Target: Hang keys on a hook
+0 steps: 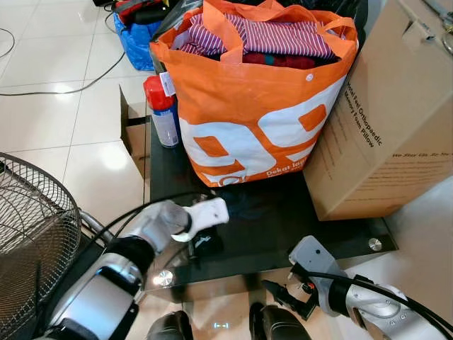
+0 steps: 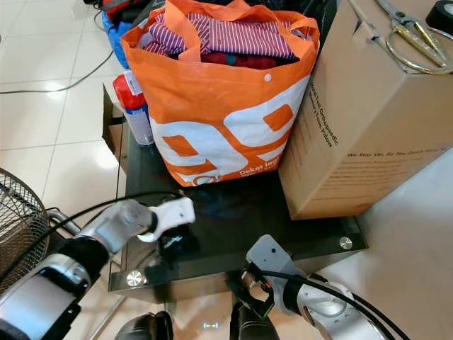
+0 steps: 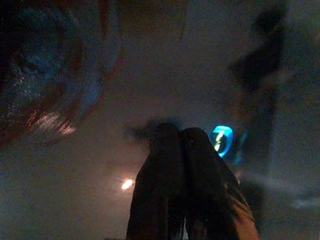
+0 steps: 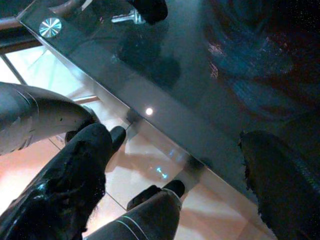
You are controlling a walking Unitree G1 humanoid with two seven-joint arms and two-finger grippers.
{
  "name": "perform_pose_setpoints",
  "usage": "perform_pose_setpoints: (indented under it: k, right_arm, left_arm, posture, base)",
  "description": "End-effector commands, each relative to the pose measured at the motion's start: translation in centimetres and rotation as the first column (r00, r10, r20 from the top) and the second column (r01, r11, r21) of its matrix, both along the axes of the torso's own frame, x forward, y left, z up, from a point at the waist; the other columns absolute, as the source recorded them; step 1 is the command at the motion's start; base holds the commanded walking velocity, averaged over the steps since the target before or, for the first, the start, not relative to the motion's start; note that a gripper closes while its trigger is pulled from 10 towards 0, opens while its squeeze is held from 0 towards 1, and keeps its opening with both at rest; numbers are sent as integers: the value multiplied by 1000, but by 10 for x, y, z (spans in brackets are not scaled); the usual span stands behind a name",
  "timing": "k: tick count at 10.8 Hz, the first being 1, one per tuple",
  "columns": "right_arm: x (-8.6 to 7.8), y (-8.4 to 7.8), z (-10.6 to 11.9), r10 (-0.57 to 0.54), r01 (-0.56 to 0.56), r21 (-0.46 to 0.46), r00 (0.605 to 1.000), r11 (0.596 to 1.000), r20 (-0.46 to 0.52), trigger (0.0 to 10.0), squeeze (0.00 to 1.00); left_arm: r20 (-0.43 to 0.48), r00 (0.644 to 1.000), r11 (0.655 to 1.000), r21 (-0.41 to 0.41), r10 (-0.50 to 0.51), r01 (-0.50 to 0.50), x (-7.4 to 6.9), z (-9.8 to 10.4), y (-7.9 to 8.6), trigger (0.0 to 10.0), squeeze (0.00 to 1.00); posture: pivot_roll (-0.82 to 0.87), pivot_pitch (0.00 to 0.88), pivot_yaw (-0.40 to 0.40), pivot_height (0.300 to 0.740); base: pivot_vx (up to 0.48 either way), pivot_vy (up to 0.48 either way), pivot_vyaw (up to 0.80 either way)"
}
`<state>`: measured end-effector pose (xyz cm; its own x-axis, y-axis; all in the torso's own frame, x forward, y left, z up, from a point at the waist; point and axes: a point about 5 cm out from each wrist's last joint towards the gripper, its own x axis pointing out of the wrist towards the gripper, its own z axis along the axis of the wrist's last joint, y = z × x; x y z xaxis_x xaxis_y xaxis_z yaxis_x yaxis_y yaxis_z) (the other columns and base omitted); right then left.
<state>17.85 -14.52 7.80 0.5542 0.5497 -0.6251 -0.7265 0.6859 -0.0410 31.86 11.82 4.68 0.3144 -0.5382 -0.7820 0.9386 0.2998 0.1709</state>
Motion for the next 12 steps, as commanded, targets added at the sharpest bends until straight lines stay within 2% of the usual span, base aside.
perform_pose_setpoints:
  k: [1, 3, 5, 6, 7, 8, 9, 11, 12]
  right_arm:
    - [-2, -1, -1, -8, 8, 0, 1000, 1000, -1, 10000, 0]
    - [-2, 0, -2, -18, 18, -2, 1000, 1000, 9, 10000, 0]
    - [1, 0, -3, -33, 34, -4, 999, 999, 30, 10000, 0]
    - [8, -2, 0, -86, 86, 6, 993, 996, 77, 10000, 0]
    - [20, -6, 6, -214, 208, 56, 965, 977, 152, 10000, 0]
    - [24, -8, 9, -288, 276, 92, 941, 957, 177, 10000, 0]
    - [30, -12, 16, -412, 378, 182, 884, 908, 220, 10000, 0]
    - [40, -8, 22, -494, 416, 322, 842, 850, 216, 10000, 0]
    - [48, -9, 26, -498, 411, 333, 833, 848, 240, 10000, 0]
  left_arm:
    - [-6, 1000, 994, -110, -6, 5, 2, 13, -1, 0, 0]
    - [18, 999, 972, -230, -45, 48, 5, 36, 10, 0, 0]
    - [22, 1000, 939, -344, -8, 15, 6, 57, 16, 0, 0]
    - [47, 999, 882, -471, 27, -2, 3, 77, 19, 0, 0]
    - [94, 993, 781, -624, 77, -1, -3, 102, 22, 0, 0]
    - [106, 991, 737, -676, 82, 11, -7, 113, 23, 0, 0]
    - [128, 990, 669, -742, 58, 57, -17, 130, 19, 0, 0]
    - [118, 993, 600, -794, -9, 100, -34, 141, 8, 0, 0]
    - [80, 995, 554, -826, -64, 103, -39, 146, 9, 0, 0]
  posture:
    - [-209, 167, 25, 740]
    - [-200, 162, 28, 740]
    - [-190, 147, 33, 740]
    - [-181, 128, 46, 740]
    - [-173, 99, 61, 740]
    - [-169, 52, 72, 740]
    - [-155, 0, 53, 740]
    - [-128, 0, 9, 740]
    - [-131, 0, 1, 740]
  base:
    - [0, 0, 0]
    - [0, 0, 0]
    - [0, 0, 0]
    - [0, 0, 0]
    - [0, 0, 0]
    - [0, 0, 0]
    - [0, 0, 0]
    - [0, 0, 0]
    - [0, 0, 0]
